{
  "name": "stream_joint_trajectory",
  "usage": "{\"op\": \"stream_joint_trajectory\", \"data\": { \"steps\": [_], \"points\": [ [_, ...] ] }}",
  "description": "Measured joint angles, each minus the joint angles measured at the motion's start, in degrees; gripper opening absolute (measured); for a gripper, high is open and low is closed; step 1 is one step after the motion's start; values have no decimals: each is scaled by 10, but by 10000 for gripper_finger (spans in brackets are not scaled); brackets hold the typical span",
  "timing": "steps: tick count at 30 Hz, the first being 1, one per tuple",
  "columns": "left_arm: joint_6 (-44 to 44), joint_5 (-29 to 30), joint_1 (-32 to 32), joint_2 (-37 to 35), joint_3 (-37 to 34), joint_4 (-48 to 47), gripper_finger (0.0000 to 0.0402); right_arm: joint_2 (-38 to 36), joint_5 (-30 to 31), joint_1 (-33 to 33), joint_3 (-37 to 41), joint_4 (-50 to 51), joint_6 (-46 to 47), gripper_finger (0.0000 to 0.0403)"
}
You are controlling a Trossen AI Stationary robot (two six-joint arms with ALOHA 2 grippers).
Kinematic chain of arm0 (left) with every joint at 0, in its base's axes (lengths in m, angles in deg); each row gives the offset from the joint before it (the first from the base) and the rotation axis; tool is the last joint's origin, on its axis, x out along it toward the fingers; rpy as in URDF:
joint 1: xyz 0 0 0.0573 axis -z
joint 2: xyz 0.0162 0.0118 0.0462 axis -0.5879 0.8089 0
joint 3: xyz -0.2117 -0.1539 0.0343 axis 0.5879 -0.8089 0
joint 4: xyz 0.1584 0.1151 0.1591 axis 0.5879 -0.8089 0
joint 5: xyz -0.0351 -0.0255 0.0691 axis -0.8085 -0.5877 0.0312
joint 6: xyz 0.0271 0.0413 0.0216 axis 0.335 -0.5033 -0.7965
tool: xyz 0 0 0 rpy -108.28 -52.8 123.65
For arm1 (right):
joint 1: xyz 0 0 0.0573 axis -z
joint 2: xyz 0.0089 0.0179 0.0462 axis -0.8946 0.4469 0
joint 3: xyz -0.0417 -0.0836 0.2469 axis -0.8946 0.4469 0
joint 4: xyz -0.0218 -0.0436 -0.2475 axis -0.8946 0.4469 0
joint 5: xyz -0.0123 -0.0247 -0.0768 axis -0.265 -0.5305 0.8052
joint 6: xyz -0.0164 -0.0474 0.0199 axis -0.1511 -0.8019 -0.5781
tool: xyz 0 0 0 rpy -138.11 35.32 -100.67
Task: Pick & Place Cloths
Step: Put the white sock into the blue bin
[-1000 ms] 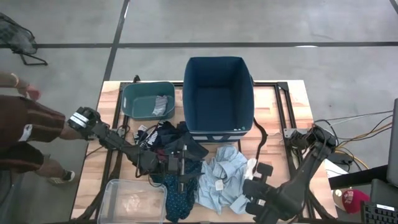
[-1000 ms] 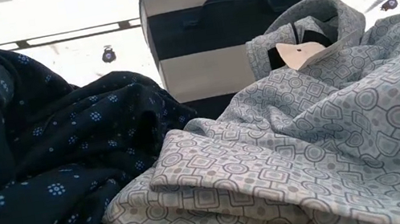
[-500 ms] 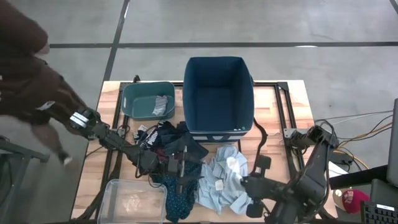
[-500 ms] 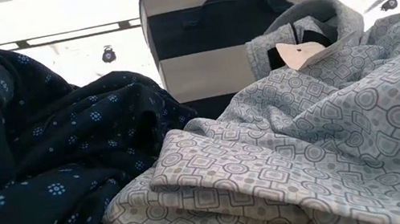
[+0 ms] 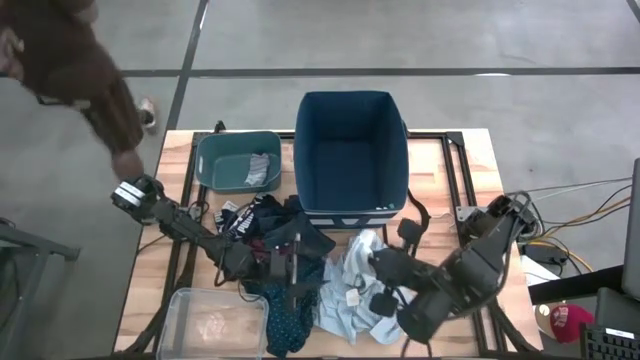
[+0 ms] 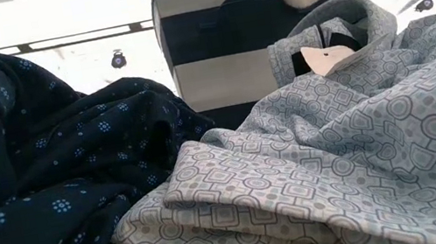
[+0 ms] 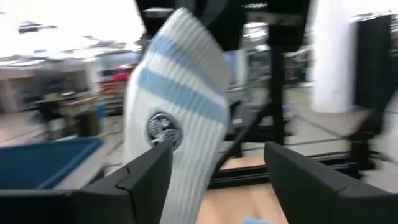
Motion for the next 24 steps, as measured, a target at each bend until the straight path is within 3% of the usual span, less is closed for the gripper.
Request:
{"op": "stream_joint_trajectory", "data": {
  "steps": [8,15,20,24],
  "points": [
    [-14,34,-1,9,5,6,296,1,-14,41,6,-132,-108,8],
    [3,51,-3,9,6,3,295,1,-44,44,17,-204,-172,8],
    [18,66,-7,9,6,2,269,1,-91,44,24,-208,-172,8],
    [22,67,-10,9,5,2,213,1,-113,41,40,-224,-172,8]
  ]
}}
